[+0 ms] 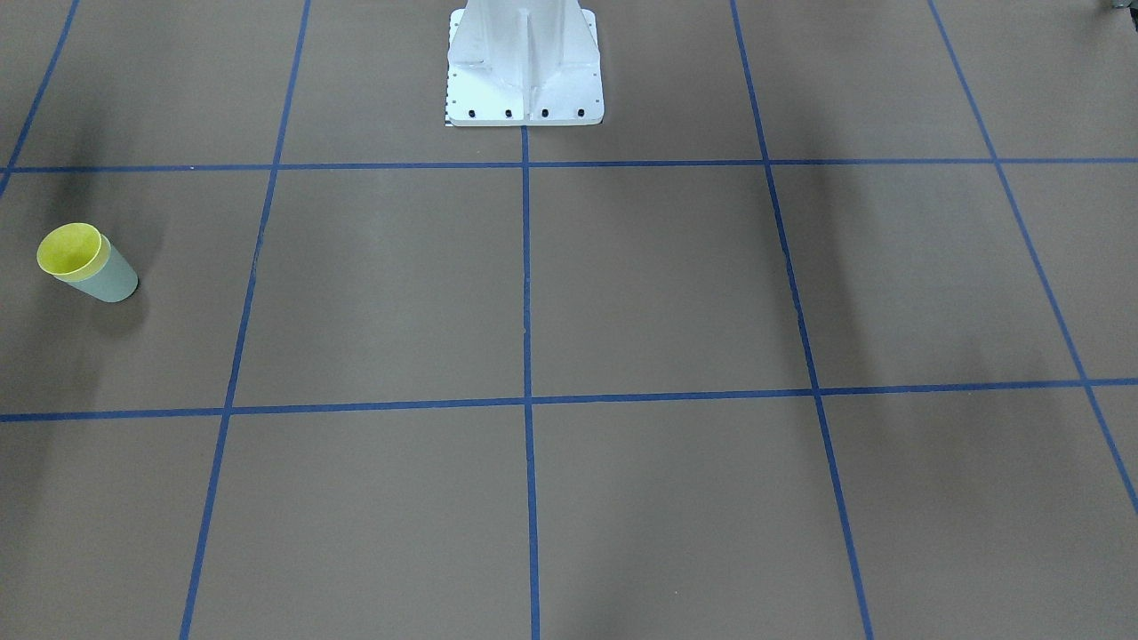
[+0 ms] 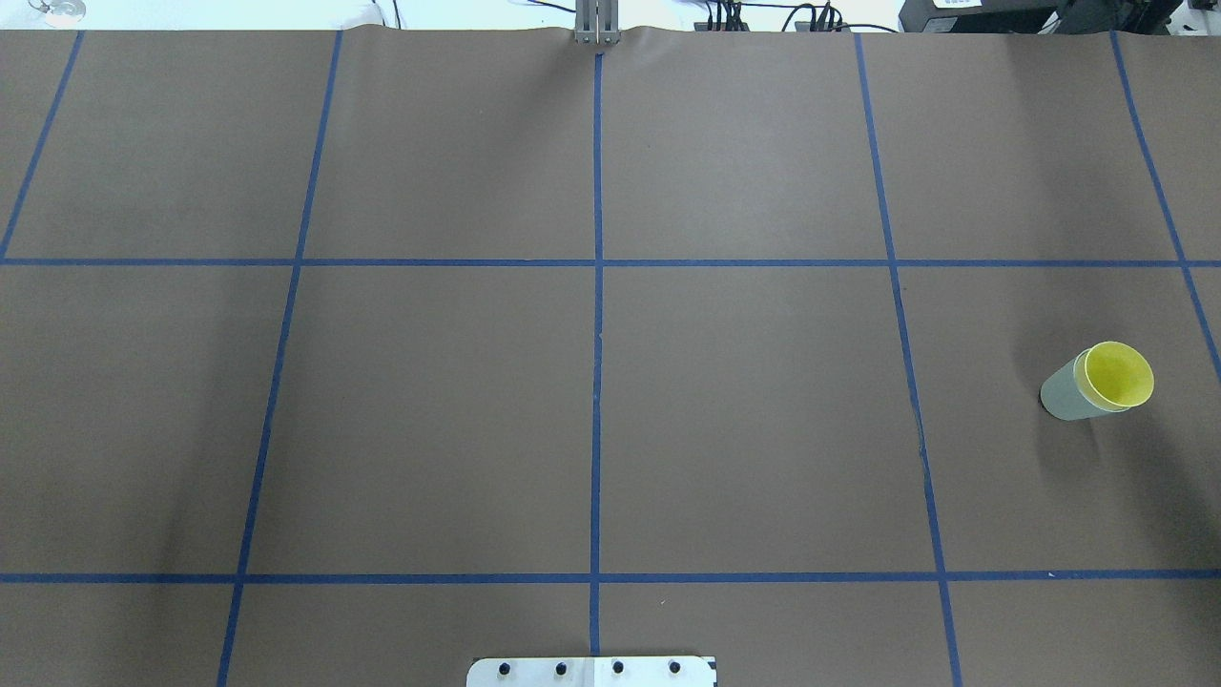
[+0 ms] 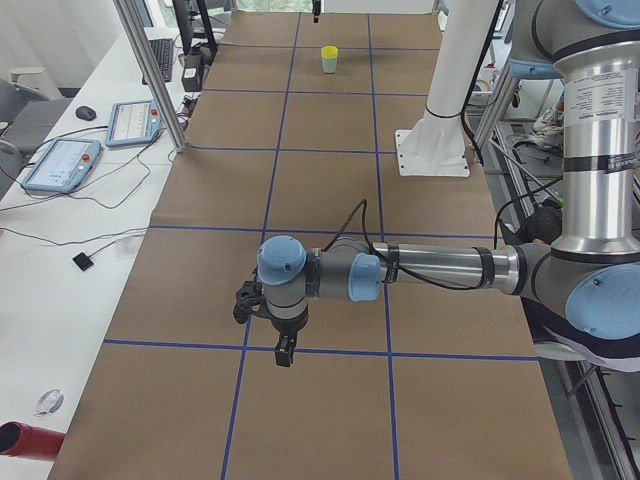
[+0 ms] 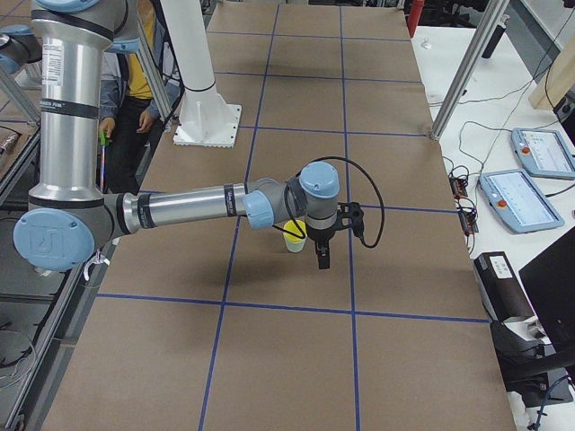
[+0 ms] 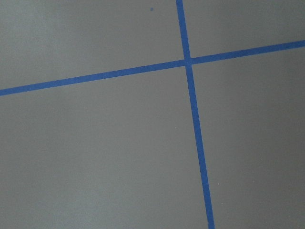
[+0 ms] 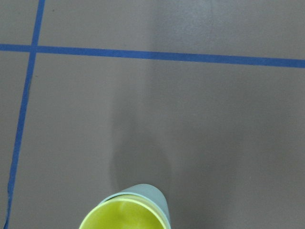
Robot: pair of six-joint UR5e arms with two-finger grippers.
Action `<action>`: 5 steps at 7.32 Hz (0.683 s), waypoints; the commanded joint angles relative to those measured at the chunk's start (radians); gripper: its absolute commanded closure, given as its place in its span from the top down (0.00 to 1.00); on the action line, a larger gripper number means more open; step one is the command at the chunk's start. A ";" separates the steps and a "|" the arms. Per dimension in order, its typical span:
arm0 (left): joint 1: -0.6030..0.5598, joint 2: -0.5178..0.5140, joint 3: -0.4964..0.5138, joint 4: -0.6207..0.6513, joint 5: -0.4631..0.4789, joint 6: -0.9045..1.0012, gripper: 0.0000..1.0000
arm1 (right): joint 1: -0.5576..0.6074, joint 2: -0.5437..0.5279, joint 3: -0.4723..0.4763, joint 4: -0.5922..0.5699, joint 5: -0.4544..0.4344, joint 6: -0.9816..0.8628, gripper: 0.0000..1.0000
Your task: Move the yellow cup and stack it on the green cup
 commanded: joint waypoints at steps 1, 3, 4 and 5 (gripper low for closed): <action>0.000 0.000 0.008 0.000 0.000 0.005 1.00 | 0.090 0.092 -0.005 -0.218 -0.024 -0.131 1.00; 0.000 -0.003 0.008 0.002 0.000 0.003 1.00 | 0.092 0.001 -0.032 -0.183 -0.055 -0.119 1.00; 0.000 -0.003 0.008 0.003 0.000 0.002 1.00 | 0.092 -0.006 -0.083 -0.128 -0.056 -0.117 1.00; -0.001 0.000 0.010 0.008 0.000 -0.001 1.00 | 0.092 -0.004 -0.135 -0.078 -0.055 -0.117 1.00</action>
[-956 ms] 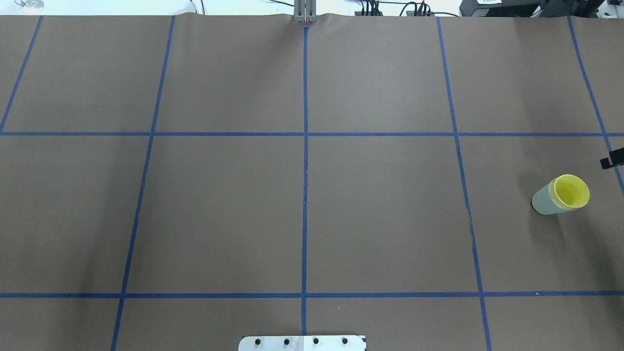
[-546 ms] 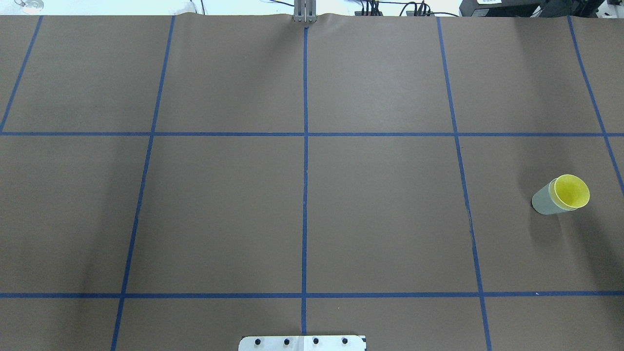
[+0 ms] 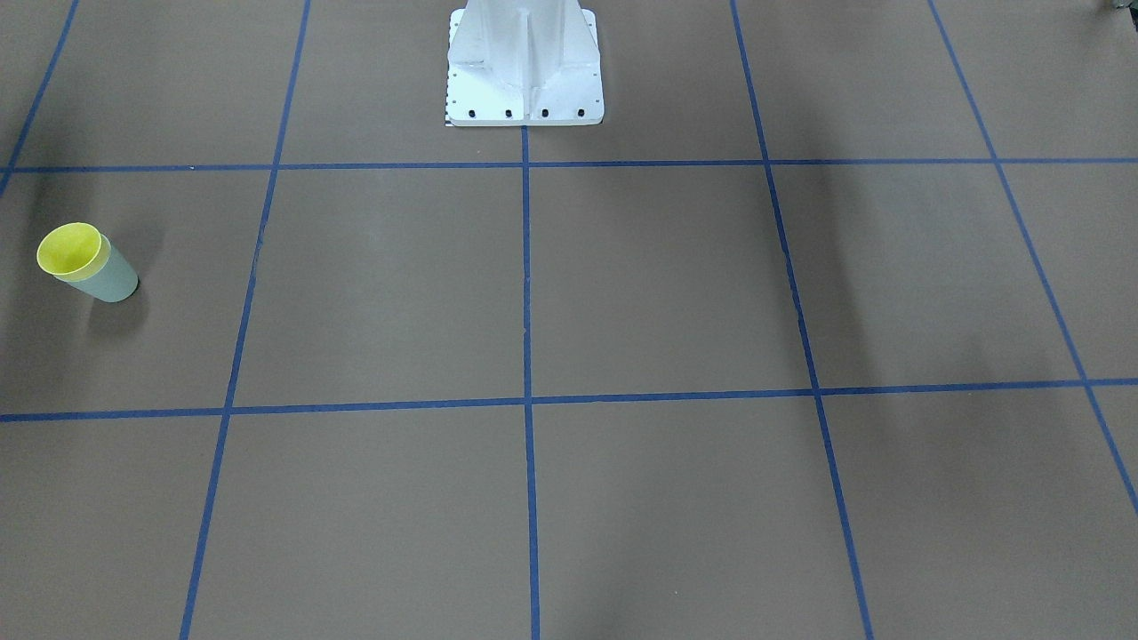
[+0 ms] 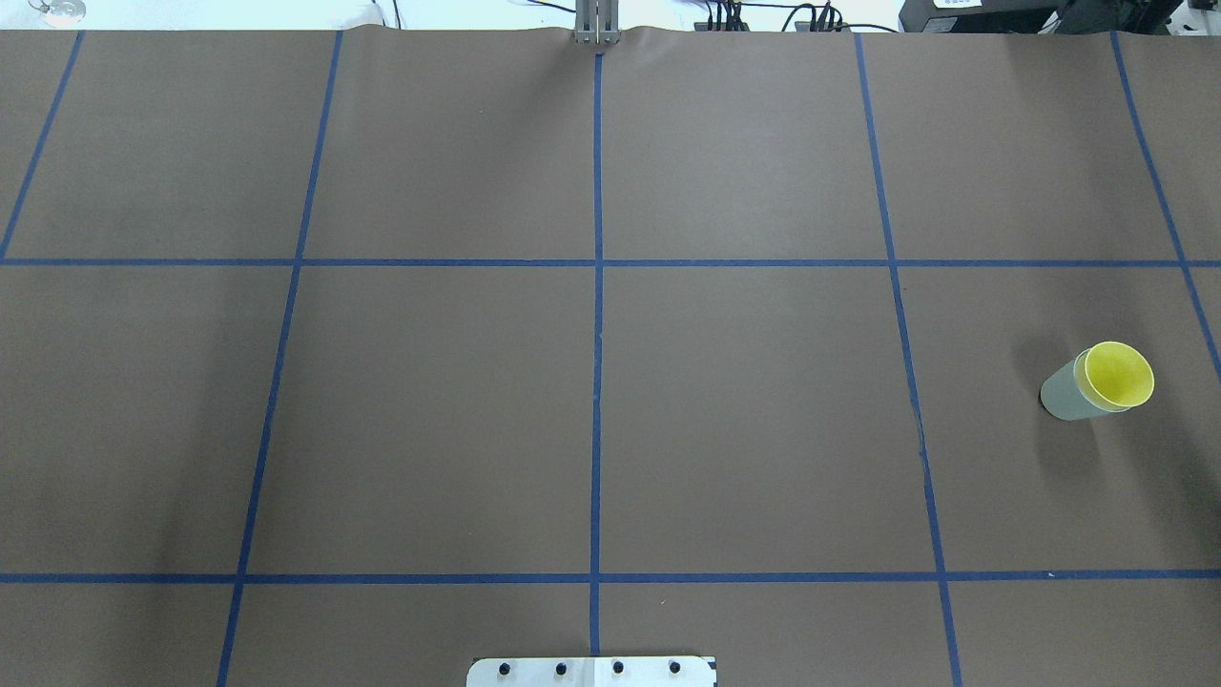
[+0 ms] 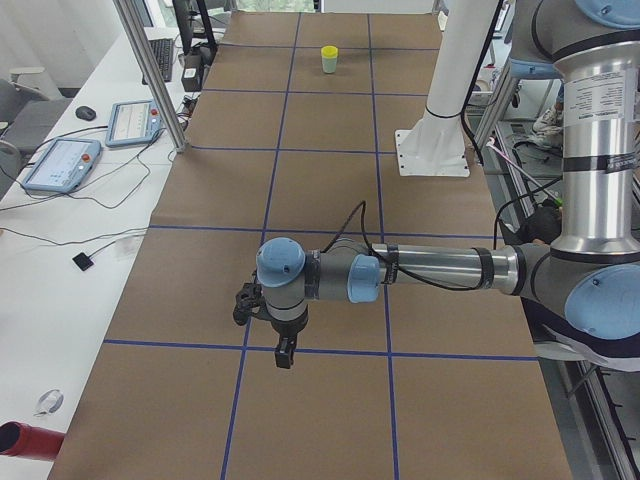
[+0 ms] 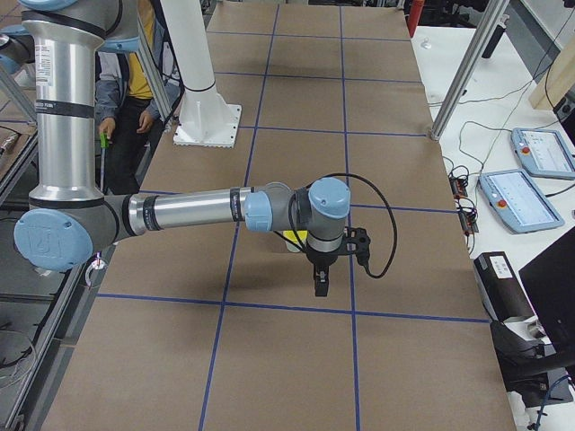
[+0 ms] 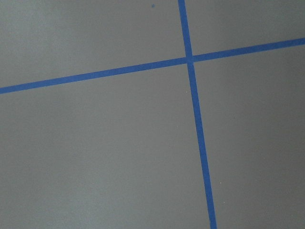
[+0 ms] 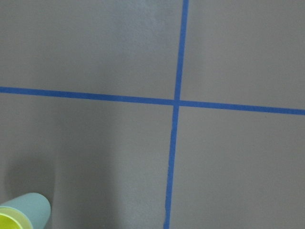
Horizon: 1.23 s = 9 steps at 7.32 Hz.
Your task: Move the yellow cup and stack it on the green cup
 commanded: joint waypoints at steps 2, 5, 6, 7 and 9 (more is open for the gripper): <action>-0.001 0.002 0.016 0.012 0.002 -0.009 1.00 | 0.001 -0.014 -0.130 0.164 -0.002 0.001 1.00; -0.001 -0.001 0.026 0.014 -0.002 -0.011 1.00 | 0.001 -0.015 -0.127 0.180 0.001 0.001 1.00; -0.001 -0.002 0.024 0.009 -0.002 -0.011 1.00 | 0.001 -0.017 -0.128 0.180 0.001 0.001 1.00; -0.001 0.004 0.024 0.000 0.006 -0.006 1.00 | 0.001 -0.020 -0.128 0.180 0.001 0.001 1.00; -0.001 -0.001 0.017 0.000 0.008 -0.006 1.00 | 0.001 -0.024 -0.127 0.182 0.001 0.001 1.00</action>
